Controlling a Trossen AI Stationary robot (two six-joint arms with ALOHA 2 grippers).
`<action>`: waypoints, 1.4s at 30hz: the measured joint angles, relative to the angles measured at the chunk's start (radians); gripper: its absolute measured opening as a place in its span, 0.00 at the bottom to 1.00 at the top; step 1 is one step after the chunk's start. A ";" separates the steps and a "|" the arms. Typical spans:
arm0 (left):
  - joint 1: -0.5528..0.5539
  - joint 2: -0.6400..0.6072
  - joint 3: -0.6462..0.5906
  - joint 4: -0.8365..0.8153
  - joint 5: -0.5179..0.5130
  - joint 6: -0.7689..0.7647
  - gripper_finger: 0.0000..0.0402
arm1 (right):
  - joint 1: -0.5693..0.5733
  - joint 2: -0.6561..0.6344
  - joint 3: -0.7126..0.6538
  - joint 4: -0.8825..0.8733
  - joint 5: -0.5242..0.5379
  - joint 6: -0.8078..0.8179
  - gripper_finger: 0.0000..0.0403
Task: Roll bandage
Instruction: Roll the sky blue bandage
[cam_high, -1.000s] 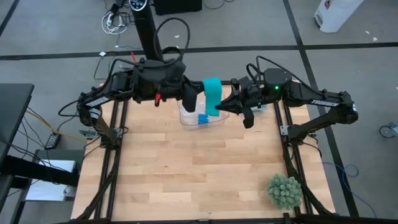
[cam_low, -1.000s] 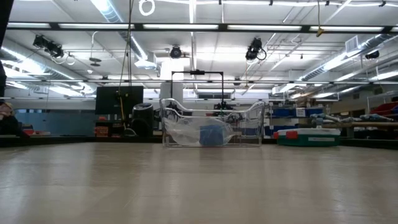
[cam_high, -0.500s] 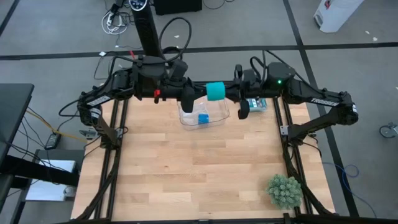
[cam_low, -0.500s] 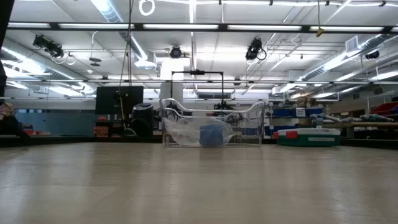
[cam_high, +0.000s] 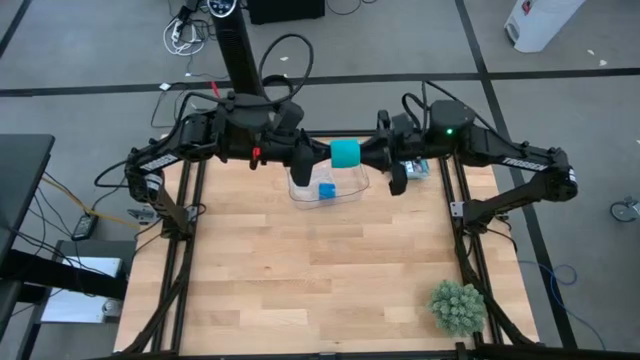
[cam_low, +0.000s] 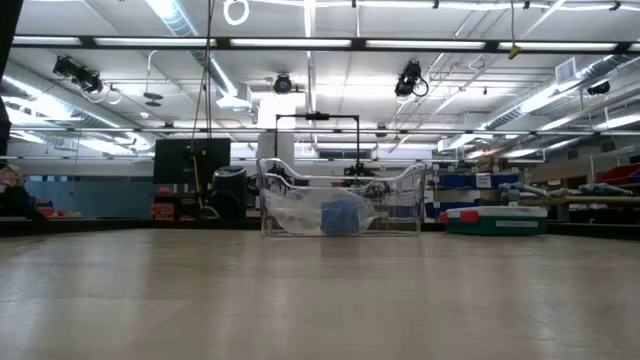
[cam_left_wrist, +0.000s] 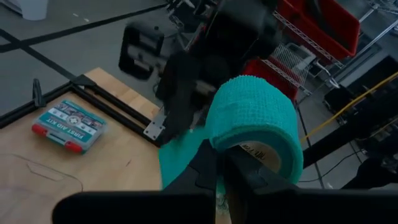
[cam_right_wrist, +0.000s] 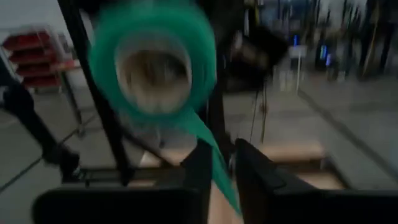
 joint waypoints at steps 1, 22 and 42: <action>0.000 0.000 0.000 -0.002 0.000 -0.008 0.04 | 0.000 -0.006 0.000 -0.054 0.000 0.003 0.20; 0.028 0.000 0.000 -0.056 0.169 -0.236 0.04 | 0.091 -0.063 0.019 0.017 0.162 -0.275 0.46; 0.072 0.000 0.000 -0.039 0.218 -0.289 0.04 | 0.134 -0.002 0.053 0.107 0.258 -0.440 0.61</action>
